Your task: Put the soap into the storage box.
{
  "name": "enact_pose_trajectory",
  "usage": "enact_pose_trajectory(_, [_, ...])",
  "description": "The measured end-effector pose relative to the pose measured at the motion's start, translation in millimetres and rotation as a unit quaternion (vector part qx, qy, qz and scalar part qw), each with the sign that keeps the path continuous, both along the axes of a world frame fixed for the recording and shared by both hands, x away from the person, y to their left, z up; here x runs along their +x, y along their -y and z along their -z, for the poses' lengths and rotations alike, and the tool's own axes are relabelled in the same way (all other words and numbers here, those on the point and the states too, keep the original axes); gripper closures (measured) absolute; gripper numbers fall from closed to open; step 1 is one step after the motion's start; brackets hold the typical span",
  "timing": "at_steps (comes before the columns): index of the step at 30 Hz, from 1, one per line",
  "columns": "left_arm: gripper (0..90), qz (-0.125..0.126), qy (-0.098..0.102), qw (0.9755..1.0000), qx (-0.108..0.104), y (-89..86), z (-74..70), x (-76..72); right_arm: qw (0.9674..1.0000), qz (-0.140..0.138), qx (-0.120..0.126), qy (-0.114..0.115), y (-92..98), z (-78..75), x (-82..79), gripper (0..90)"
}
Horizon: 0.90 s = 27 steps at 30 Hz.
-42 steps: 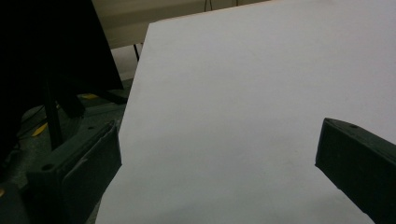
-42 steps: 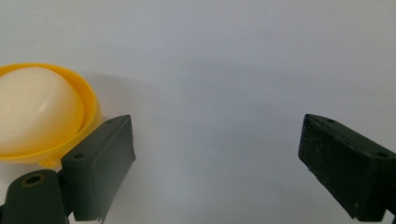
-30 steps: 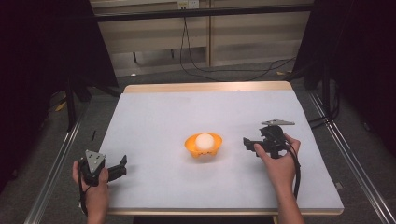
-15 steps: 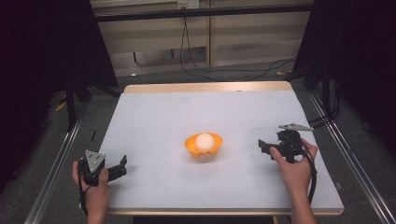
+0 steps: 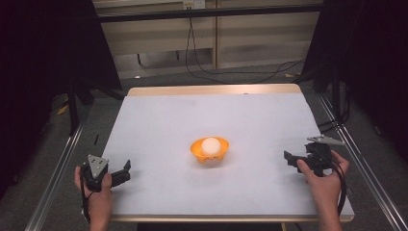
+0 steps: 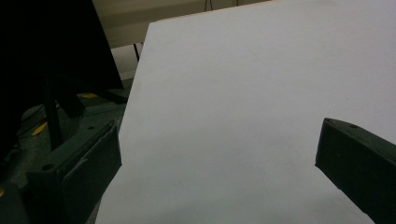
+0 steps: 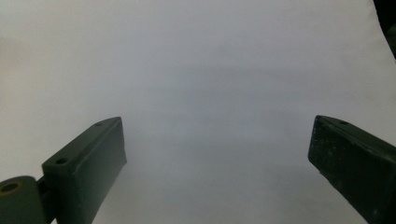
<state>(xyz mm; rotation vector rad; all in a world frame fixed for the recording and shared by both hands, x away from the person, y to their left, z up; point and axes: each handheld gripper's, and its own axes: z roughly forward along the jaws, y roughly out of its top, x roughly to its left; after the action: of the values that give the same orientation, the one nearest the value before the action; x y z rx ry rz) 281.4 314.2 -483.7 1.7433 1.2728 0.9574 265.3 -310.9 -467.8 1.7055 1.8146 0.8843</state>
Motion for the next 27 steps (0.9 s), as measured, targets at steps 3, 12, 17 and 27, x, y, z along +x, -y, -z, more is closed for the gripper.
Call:
enact_pose_trajectory(3, [0.1, 0.000, 0.000, 1.0000, 0.000, 0.0, 0.0, -0.1, 1.0000, -0.002, 0.003, -0.001, 7.2, 4.1, -6.6, 0.0])
enact_pose_trajectory(12, [0.1, 0.001, 0.002, 0.9999, -0.011, -2.0, -0.1, 0.1, 0.9999, -0.004, 0.008, 0.010, 27.5, 13.1, -25.7, 0.0])
enact_pose_trajectory(17, [0.1, 0.002, -0.007, 0.9999, -0.015, -3.1, -0.4, 1.3, 0.9996, 0.001, 0.012, 0.025, 42.2, 13.0, -38.3, 0.0])
enact_pose_trajectory(27, [0.3, 0.001, -0.012, 0.9975, -0.069, -13.8, -0.9, 2.9, 0.9973, 0.005, 0.051, 0.053, 52.5, 16.9, -52.5, 0.0])
